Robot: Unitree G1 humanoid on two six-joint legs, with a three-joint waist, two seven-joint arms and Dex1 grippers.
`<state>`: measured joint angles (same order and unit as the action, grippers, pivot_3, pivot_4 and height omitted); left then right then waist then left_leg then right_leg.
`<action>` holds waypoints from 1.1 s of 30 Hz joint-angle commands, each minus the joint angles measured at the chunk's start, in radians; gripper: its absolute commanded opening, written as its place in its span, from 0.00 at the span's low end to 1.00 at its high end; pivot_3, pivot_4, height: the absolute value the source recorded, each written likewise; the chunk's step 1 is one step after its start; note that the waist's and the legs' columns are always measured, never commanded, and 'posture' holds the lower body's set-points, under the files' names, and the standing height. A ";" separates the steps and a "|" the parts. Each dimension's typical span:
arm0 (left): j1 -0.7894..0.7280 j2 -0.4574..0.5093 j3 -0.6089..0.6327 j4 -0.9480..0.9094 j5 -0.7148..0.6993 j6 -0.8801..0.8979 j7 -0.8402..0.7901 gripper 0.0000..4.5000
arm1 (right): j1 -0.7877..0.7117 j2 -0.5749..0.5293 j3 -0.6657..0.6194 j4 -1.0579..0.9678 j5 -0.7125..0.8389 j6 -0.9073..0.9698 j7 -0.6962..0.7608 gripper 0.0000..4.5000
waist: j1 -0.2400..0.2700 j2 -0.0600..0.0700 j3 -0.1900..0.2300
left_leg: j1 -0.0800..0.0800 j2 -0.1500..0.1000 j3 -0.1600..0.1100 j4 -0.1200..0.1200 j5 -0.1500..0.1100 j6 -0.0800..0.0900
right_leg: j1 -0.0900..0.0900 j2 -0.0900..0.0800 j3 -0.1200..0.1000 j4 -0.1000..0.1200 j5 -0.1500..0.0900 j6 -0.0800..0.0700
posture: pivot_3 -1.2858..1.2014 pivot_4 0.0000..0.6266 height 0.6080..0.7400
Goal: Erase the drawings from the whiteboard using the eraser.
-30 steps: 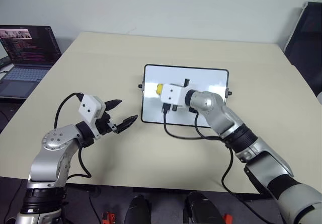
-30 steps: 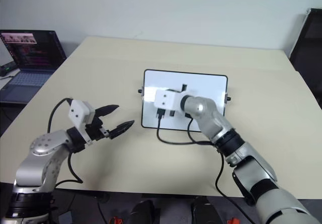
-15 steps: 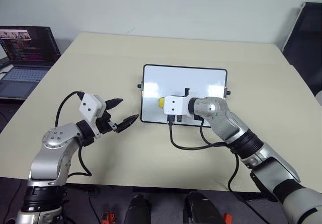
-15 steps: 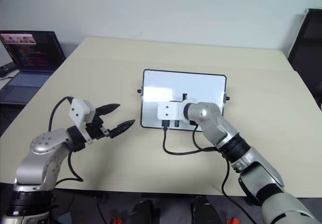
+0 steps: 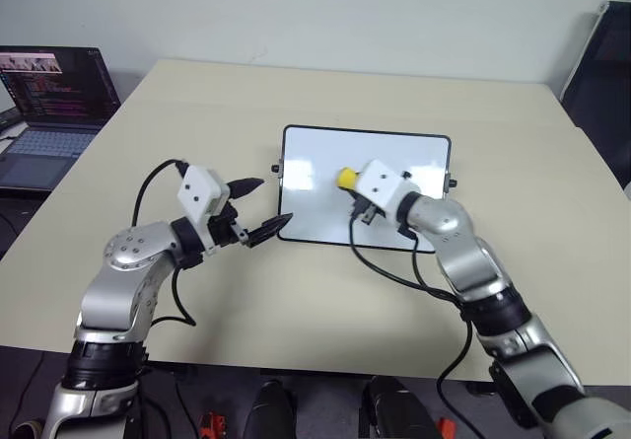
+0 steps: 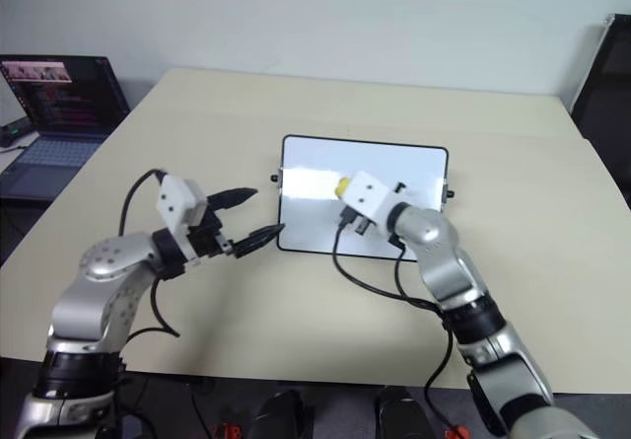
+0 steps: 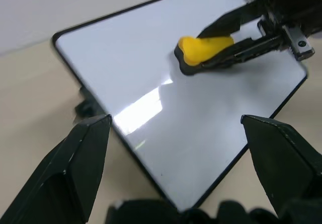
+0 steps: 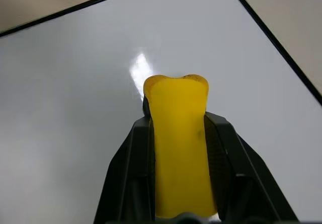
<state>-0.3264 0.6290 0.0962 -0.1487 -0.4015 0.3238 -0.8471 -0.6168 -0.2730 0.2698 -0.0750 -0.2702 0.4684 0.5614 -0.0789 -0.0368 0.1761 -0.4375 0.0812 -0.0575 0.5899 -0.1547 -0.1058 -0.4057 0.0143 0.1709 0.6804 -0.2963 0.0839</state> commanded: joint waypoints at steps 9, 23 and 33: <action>-0.212 -0.061 -0.191 -0.006 0.019 -0.016 -0.126 1.00 | 0.400 0.037 -0.453 -0.663 0.101 0.563 -0.138 0.23 | -0.003 0.000 0.000 | 0.000 0.000 -0.001 -0.001 -0.001 -0.001 | 0.000 0.000 0.000 0.000 -0.004 0.003 | 0.52 0.24 1.00; -0.404 -0.229 -0.395 0.235 0.134 -0.131 -0.282 1.00 | 0.400 0.075 -0.592 -0.370 0.179 0.469 -0.322 0.23 | -0.009 0.001 0.000 | 0.002 -0.001 0.003 0.002 -0.001 -0.001 | 0.001 0.000 0.004 0.000 -0.004 0.002 | 0.52 0.24 1.00; -0.365 -0.265 -0.402 0.252 0.170 -0.180 -0.281 1.00 | 0.338 0.025 -0.629 -0.164 0.257 0.354 -0.356 0.23 | -0.009 0.001 0.001 | 0.001 -0.001 0.003 -0.001 -0.001 0.000 | 0.001 0.000 0.004 0.000 -0.003 0.005 | 0.52 0.24 1.00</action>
<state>-0.6988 0.3647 -0.3137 0.1246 -0.2357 0.1645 -1.1258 -0.2634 -0.2283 -0.3415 -0.2382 -0.0301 0.8558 0.2097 -0.0880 -0.0354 0.1768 -0.4359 0.0800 -0.0550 0.5895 -0.1557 -0.1062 -0.4046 0.0144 0.1748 0.6804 -0.2994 0.0892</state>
